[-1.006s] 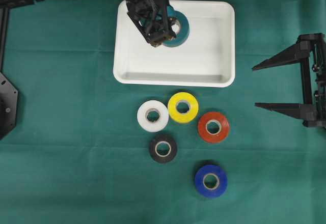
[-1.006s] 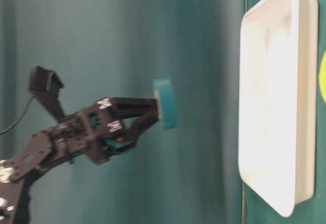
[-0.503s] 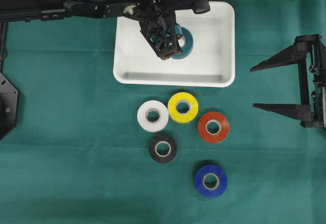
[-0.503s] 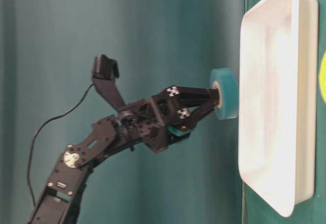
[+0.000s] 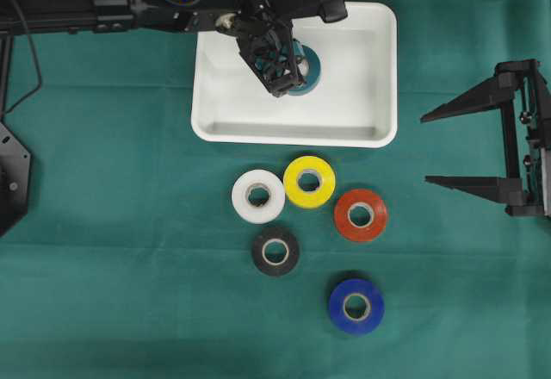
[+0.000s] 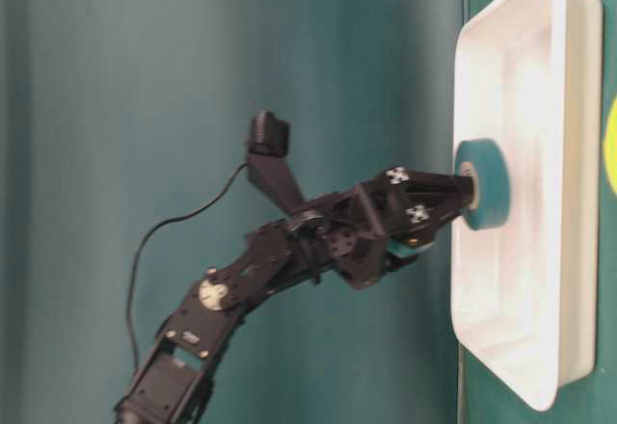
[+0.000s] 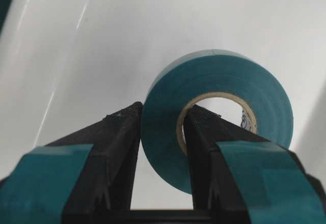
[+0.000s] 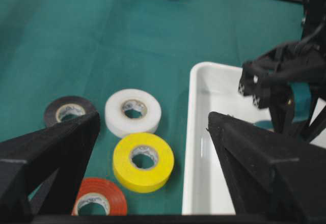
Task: Pick up the tape from a random location and place it into the white case.
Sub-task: 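Lower the teal roll onto the tray floor and open the left gripper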
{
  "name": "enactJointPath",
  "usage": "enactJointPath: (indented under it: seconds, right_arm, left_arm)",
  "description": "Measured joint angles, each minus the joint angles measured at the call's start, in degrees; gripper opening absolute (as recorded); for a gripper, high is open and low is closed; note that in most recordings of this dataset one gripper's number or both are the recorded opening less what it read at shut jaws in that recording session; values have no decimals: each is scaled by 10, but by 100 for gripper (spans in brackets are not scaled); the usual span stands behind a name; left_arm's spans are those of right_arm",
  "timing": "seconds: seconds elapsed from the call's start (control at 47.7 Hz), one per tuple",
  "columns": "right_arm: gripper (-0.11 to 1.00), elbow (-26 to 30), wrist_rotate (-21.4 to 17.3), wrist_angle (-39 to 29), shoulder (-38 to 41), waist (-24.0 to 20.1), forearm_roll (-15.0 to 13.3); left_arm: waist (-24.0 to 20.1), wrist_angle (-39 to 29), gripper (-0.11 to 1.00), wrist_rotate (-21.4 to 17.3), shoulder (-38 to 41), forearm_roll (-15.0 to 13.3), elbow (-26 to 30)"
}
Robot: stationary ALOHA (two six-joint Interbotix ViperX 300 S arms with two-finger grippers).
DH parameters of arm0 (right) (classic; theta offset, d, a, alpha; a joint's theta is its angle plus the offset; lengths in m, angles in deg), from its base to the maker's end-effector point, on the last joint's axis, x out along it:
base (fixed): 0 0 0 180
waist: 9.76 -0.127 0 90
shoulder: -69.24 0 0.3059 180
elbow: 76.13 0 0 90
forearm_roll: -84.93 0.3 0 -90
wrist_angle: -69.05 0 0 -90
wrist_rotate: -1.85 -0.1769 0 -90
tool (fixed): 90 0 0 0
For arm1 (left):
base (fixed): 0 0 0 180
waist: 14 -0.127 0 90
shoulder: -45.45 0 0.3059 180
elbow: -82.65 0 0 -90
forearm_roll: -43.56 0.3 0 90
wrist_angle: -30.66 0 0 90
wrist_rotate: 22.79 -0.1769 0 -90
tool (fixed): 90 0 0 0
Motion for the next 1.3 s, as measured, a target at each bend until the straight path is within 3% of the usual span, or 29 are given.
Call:
enactJointPath:
  seconds: [0.189,0.733,0.775,0.943,1.027,1.299]
  right_arm:
    - [91,0,0,1,0,0,0]
    - [91,1,0,1,1,0,-2]
    - [91,0,0,1,1,0,-1]
    - [91,0,1,1,0,0,-2]
    - [91,0,0,1,1,0,-1]
    - [91,0,0,1,1,0,-2]
  left_arm:
    - [0,4,21,-20,15,0,0]
    - [0,-10,22,-18,16,-3,-1]
    - [0,-10,28,-18,17,-3,-1]
    - [0,-7,78,-18,17,-3,0]
    - [0,-4,95,-18,16,-3,-1]
    - [0,1,94,-20,16,-3,-2]
